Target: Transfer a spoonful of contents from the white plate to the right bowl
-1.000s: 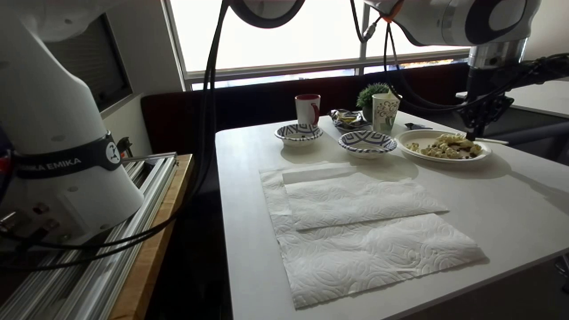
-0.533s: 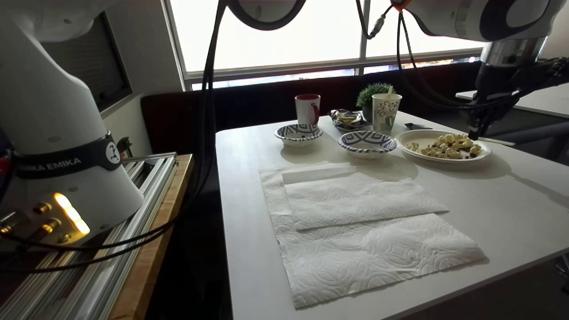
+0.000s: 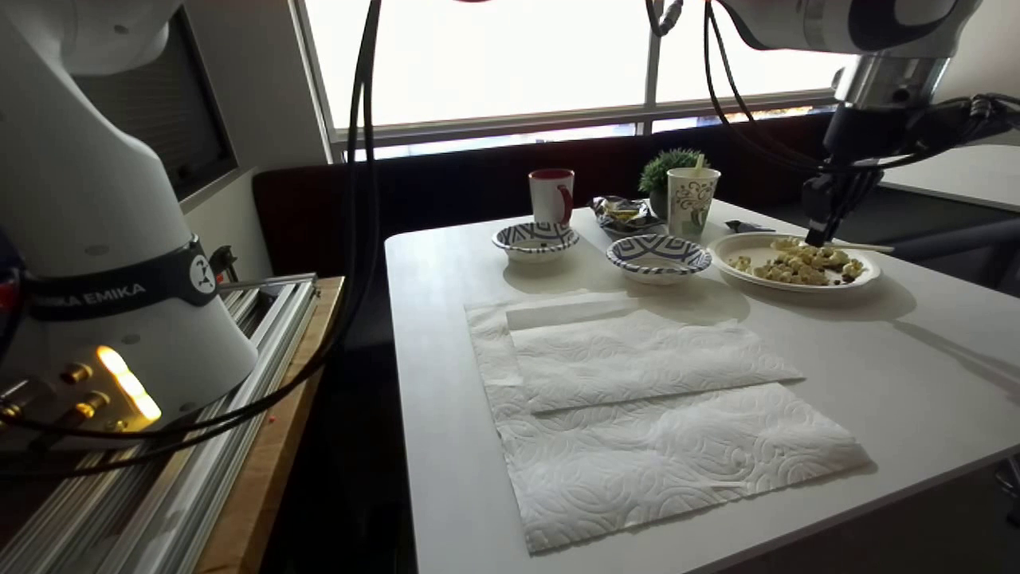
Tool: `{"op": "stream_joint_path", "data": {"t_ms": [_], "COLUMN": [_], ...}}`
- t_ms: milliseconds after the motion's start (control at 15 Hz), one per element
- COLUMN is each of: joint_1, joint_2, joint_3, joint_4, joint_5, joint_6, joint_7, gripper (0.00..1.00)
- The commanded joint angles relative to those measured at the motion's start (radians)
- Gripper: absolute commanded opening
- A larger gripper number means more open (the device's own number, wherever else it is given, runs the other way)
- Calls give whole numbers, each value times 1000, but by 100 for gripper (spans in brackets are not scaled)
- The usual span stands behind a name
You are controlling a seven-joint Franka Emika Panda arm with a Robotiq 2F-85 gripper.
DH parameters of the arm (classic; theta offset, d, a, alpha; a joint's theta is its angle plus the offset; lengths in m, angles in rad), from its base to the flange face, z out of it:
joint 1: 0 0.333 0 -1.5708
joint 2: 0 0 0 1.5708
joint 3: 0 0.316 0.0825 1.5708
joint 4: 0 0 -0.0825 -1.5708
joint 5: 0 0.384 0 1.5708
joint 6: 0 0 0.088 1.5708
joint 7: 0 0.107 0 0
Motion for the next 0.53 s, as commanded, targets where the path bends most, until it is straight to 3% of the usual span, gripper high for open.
{"op": "stream_joint_path", "data": {"t_ms": [0,200,267,467], "joint_1": [-10,-12,37,47], "joint_2": [-147,-223,-267,-355], "joint_3": [2,14,-74,-95], "joint_4": [-237,-372,-417,-547], "joint_5": [-50,-72,21,59], "joint_6": [-5,-16,2,42], "joint_7": [-64,-113,-167,-231], "gripper": [3,3,3,3]}}
